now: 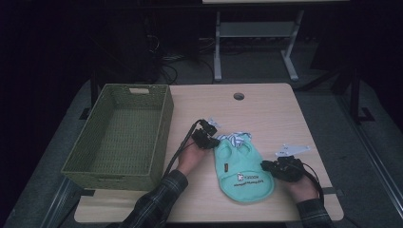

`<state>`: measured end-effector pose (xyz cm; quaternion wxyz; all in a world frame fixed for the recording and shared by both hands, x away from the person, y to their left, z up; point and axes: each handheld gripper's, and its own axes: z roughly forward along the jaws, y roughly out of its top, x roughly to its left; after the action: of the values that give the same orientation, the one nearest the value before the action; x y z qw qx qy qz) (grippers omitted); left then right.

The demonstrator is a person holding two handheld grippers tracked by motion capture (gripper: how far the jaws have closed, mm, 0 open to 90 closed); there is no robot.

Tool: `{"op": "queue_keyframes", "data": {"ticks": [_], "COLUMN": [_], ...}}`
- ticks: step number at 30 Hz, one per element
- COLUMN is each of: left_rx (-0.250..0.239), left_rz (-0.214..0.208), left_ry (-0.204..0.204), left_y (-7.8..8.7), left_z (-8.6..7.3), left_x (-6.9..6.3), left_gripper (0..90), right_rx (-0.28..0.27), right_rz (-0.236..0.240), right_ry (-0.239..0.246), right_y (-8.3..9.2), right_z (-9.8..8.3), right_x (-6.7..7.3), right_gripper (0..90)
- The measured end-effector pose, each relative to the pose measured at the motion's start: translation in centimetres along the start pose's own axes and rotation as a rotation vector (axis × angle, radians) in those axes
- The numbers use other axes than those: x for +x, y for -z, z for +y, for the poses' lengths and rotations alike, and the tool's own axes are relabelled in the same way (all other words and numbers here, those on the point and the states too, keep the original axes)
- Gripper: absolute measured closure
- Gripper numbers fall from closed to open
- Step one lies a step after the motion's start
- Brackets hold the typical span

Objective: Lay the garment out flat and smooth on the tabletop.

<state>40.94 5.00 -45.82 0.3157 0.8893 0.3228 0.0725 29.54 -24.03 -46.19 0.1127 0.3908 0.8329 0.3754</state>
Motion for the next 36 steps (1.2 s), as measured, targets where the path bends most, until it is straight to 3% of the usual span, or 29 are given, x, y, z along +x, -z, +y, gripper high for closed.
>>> {"op": "queue_keyframes", "data": {"ticks": [6, 18, 26, 36], "left_rx": [0.023, 0.037, 0.031, -0.005], "left_rz": [-0.003, -0.024, -0.061, -0.083], "left_ry": [-0.015, -0.041, -0.049, -0.045], "left_y": [0.9, 2.5, 3.4, 3.8], "left_z": [-0.9, -3.1, -4.4, -4.7], "left_x": [-0.3, -2.2, -3.2, -3.5], "left_gripper": [89.9, 89.9, 89.9, 89.4], "right_rx": [0.044, 0.049, 0.051, 0.040], "right_rz": [0.008, -0.023, -0.046, -0.023], "right_ry": [0.005, -0.001, -0.011, -0.018], "right_y": [-0.8, -1.3, -2.1, -2.1], "right_z": [0.0, 0.5, 1.5, 1.4], "right_x": [0.0, -1.1, -2.3, -2.4], "right_gripper": [89.7, 89.8, 89.9, 89.8]}}
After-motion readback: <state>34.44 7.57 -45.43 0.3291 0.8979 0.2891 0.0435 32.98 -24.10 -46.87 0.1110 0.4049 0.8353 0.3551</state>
